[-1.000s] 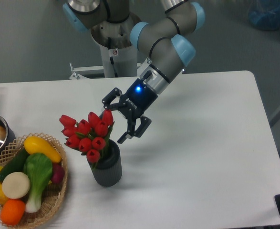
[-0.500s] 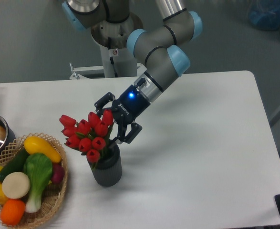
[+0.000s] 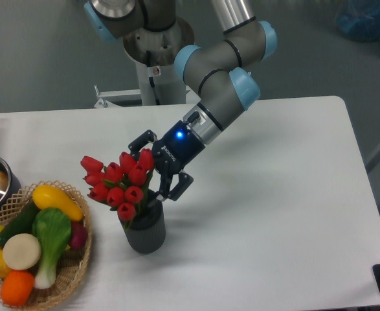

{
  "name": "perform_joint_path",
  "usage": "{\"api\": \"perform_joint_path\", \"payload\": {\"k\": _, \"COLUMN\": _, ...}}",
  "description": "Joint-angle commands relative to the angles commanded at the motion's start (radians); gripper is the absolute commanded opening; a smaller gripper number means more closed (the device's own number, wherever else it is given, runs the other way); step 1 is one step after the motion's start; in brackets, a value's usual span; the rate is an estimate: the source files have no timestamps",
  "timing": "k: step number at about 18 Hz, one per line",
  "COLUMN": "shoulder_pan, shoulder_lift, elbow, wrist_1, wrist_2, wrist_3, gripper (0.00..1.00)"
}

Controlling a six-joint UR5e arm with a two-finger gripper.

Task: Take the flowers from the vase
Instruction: 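Lower the open gripper around the tulip stems above the vase rim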

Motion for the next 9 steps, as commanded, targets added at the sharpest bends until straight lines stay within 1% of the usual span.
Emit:
{"api": "perform_joint_path", "payload": {"k": 6, "shoulder_pan": -0.021, "shoulder_lift": -0.006, "elbow": 0.023, "wrist_1": 0.0, "wrist_2": -0.008, "wrist_3": -0.011, "gripper": 1.0}}
{"api": "perform_joint_path", "payload": {"k": 9, "shoulder_pan": -0.022, "shoulder_lift": -0.009, "elbow": 0.023, "wrist_1": 0.0, "wrist_2": -0.015, "wrist_3": -0.009, "gripper": 0.99}}
